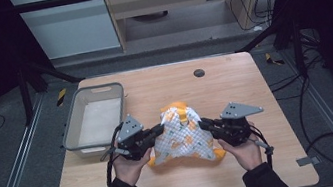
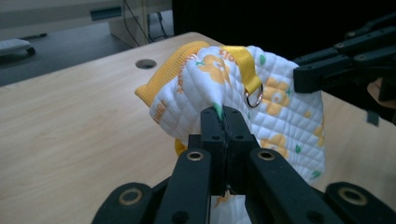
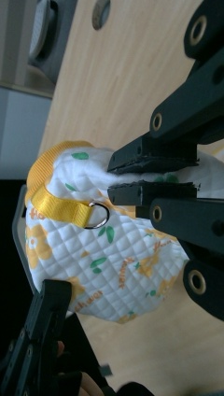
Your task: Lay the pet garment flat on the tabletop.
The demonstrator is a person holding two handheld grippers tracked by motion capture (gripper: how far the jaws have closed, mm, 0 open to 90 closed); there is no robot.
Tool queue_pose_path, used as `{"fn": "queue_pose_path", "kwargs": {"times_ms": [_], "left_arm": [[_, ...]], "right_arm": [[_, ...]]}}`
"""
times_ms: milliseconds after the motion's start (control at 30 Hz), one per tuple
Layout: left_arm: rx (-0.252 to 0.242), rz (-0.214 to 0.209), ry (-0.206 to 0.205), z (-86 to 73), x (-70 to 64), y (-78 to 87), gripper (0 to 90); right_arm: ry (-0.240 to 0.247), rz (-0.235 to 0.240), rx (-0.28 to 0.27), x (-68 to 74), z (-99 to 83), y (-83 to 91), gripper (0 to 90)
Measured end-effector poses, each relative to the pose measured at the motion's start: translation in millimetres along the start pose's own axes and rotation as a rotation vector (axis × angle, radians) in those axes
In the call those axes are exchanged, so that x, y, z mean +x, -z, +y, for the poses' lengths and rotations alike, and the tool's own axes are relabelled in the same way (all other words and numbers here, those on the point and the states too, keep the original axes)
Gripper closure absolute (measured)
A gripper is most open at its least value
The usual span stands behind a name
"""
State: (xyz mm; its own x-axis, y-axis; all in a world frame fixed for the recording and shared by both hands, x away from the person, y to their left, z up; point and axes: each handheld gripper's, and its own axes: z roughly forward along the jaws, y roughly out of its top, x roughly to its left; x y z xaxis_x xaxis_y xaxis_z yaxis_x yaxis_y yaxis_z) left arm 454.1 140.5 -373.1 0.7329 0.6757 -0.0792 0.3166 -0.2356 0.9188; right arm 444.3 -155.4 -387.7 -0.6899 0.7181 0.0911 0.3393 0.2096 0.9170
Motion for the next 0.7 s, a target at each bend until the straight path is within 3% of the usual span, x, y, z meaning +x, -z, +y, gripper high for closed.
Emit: {"fn": "queue_pose_path", "kwargs": {"times_ms": [67, 167, 200, 233, 267, 300, 333, 367, 467, 600, 633, 700], "left_arm": [[-0.022, 0.054, 0.007, 8.8, 11.9, -12.4, 88.7], [-0.03, 0.091, 0.065, 9.4, 29.5, -34.4, 88.3], [-0.03, 0.091, 0.065, 9.4, 29.5, -34.4, 87.9], [-0.02, 0.132, 0.099, 7.1, 40.6, -51.4, 86.2], [-0.01, 0.159, 0.114, 5.6, 45.3, -59.4, 82.9], [-0.01, 0.159, 0.114, 5.6, 45.3, -59.4, 75.5], [0.0, 0.19, 0.133, 3.6, 50.2, -67.3, 75.5], [0.016, 0.212, 0.151, 0.9, 55.3, -71.8, 65.1], [0.008, 0.218, 0.155, -2.1, 57.2, -67.9, 55.9], [0.007, 0.225, 0.113, -7.7, 55.8, -51.8, 43.1], [0.014, 0.232, 0.093, -9.9, 54.8, -46.2, 40.8], [0.021, 0.229, 0.066, -14.4, 54.2, -37.2, 39.5]], "right_arm": [[-0.028, -0.042, -0.01, -11.1, 11.0, -14.2, 82.1], [-0.067, -0.101, 0.0, -28.0, 14.7, -38.6, 81.4], [-0.067, -0.101, 0.0, -28.0, 14.7, -38.6, 81.4], [-0.073, -0.167, 0.007, -40.3, 12.6, -58.2, 79.7], [-0.081, -0.185, 0.005, -44.4, 11.1, -64.4, 78.6], [-0.081, -0.185, 0.005, -44.4, 11.1, -64.4, 78.6], [-0.085, -0.222, 0.005, -49.2, 8.6, -72.0, 76.0], [-0.057, -0.329, 0.029, -57.8, 2.8, -84.5, 66.5], [-0.052, -0.369, 0.05, -63.4, -1.5, -86.1, 64.0], [-0.043, -0.367, 0.037, -67.3, -5.7, -70.4, 59.1], [-0.031, -0.354, 0.033, -68.0, -7.3, -57.0, 55.9], [-0.031, -0.344, 0.031, -68.3, -7.9, -52.4, 54.7]]}}
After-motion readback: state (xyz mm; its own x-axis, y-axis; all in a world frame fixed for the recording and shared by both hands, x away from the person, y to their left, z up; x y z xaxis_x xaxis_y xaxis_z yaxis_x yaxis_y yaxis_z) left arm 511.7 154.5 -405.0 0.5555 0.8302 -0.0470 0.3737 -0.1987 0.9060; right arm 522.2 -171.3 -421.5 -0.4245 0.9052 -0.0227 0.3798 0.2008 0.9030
